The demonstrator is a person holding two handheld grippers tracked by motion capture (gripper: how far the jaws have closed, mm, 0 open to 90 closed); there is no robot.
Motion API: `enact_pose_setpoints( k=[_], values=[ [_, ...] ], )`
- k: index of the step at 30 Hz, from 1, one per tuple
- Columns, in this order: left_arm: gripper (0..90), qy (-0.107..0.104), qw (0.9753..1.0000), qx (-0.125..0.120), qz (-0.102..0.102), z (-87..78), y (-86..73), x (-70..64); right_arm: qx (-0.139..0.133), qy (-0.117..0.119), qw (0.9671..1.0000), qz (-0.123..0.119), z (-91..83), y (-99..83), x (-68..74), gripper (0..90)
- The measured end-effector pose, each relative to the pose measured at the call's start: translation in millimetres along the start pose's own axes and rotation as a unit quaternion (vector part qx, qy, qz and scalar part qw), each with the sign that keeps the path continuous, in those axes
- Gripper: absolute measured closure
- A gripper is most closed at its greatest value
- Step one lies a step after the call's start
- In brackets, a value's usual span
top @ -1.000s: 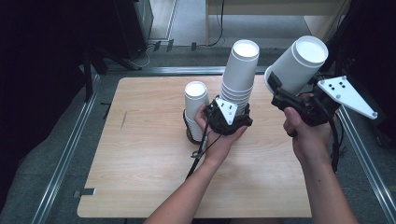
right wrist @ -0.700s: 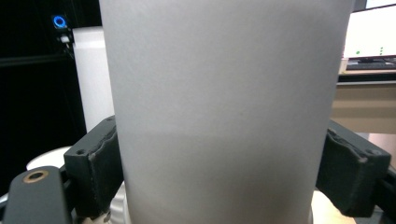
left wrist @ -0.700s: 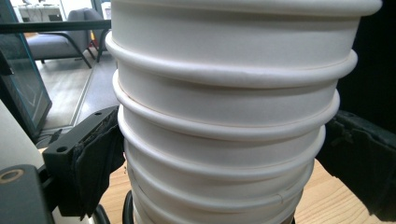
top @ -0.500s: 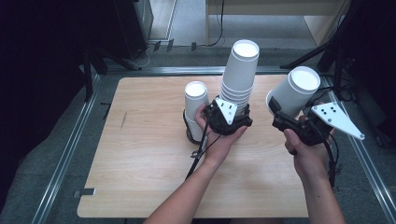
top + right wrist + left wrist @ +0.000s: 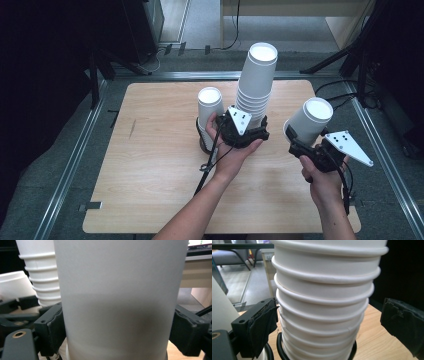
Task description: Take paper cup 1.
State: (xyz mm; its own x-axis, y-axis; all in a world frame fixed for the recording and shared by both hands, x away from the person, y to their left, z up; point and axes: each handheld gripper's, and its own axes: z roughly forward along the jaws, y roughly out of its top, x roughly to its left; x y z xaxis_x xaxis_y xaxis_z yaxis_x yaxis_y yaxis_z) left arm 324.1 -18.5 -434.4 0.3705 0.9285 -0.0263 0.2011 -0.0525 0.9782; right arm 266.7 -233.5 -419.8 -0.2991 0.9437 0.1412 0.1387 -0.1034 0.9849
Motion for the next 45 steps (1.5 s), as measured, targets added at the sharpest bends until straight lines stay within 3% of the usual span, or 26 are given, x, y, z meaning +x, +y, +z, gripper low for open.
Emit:
enact_pose_setpoints(
  k=[4,11,12,21,26,37,40,45],
  values=[
    [0.8,-0.013,0.9999,-0.002,0.003,-8.0,0.7,1.2,0.008,-0.005,1.0,-0.001,-0.4,-9.5,-4.0,12.8],
    [0.6,-0.033,0.9993,-0.015,0.001,-35.0,1.3,8.4,0.018,-0.007,0.9997,-0.013,0.1,-19.1,-2.9,12.8],
    [0.7,-0.038,0.9991,-0.017,-0.004,-45.9,-0.6,13.1,0.023,-0.006,0.9995,-0.02,1.4,-23.2,-2.0,12.8],
    [0.7,-0.038,0.9992,-0.01,-0.002,-76.3,-13.6,31.5,0.031,-0.007,0.9992,-0.025,4.0,-32.6,4.2,12.8],
    [0.7,-0.036,0.9993,0.004,0.002,-95.7,-29.4,44.8,0.035,-0.007,0.9987,-0.036,6.3,-39.3,9.3,12.8],
    [0.7,-0.04,0.9986,0.034,0.008,-116.5,-56.9,59.3,0.036,0.003,0.9976,-0.058,9.2,-52.5,23.4,12.7],
    [0.7,-0.037,0.9986,0.039,-0.004,-123.4,-65.9,69.0,0.04,0.003,0.9973,-0.062,9.9,-55.6,25.3,12.7],
    [0.7,-0.038,0.9983,0.042,-0.015,-128.2,-67.9,79.7,0.049,0.001,0.9966,-0.067,12.1,-61.2,27.6,12.7]
  ],
)
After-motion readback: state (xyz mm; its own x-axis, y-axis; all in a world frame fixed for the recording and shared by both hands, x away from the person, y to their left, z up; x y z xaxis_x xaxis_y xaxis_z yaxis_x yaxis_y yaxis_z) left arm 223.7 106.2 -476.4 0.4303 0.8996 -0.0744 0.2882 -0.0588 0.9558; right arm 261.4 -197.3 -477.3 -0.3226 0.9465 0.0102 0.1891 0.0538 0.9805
